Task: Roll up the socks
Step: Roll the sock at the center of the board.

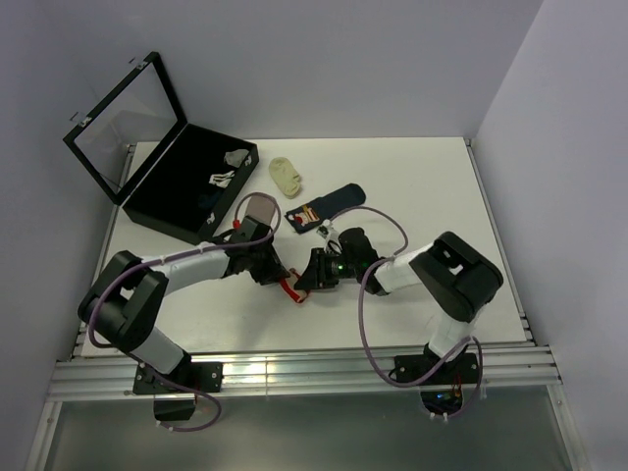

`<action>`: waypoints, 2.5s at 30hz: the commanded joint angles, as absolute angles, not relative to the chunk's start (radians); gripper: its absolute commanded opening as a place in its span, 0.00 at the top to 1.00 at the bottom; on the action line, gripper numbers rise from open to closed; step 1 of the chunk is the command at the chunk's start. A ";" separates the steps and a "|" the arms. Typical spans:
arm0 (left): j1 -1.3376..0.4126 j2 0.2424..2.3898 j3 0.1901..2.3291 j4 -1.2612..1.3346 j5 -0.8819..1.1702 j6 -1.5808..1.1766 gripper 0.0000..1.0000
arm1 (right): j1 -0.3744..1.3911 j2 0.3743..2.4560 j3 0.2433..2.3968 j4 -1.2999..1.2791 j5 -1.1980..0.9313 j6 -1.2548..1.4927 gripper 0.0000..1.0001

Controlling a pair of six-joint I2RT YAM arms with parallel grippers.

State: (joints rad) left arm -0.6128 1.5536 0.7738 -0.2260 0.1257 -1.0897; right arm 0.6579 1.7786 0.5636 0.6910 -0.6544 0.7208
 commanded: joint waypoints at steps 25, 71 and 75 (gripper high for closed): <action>-0.647 1.706 0.983 -0.474 0.031 -0.991 0.66 | 1.164 1.621 0.870 -0.034 0.402 0.241 0.48; -0.637 1.342 0.542 0.133 0.094 -1.204 0.34 | 0.672 1.762 0.492 0.669 -0.664 0.797 1.00; -0.658 1.382 0.534 0.144 0.098 -1.245 0.32 | 0.643 1.804 0.453 0.771 -0.686 0.873 1.00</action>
